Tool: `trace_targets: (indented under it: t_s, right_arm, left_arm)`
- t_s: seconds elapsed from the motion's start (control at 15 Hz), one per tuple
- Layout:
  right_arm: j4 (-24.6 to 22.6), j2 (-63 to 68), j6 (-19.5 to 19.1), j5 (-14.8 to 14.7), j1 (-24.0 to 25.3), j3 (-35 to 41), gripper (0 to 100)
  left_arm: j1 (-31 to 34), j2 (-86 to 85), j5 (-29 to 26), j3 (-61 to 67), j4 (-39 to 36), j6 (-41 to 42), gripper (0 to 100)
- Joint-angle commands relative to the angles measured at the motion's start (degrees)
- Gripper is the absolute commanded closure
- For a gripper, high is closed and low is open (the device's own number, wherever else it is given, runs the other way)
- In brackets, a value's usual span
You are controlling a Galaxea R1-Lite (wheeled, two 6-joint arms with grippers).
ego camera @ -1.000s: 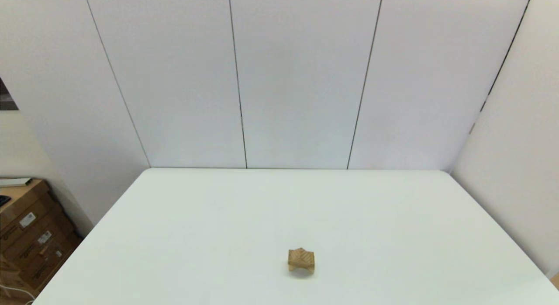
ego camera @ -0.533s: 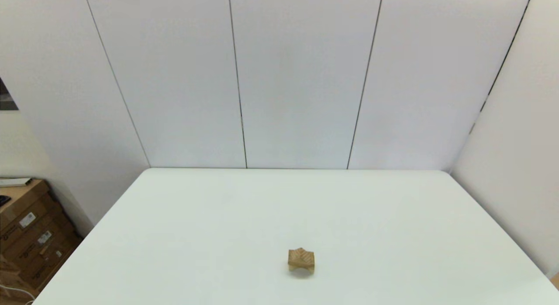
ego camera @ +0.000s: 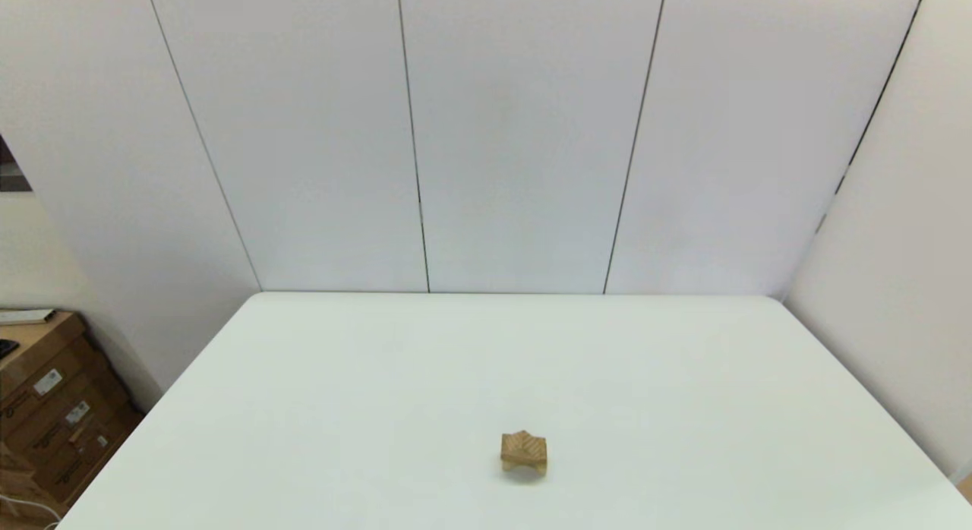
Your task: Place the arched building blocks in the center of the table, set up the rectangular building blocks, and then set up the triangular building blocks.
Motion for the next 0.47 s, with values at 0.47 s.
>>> trace_targets:
  t_s: [0.47]
  right_arm:
    - [-0.02,-0.02,0.11,-0.01,0.01,0.01,0]
  left_arm:
    - [-0.04,0.07,0.04,0.00,0.02,0.01,0]
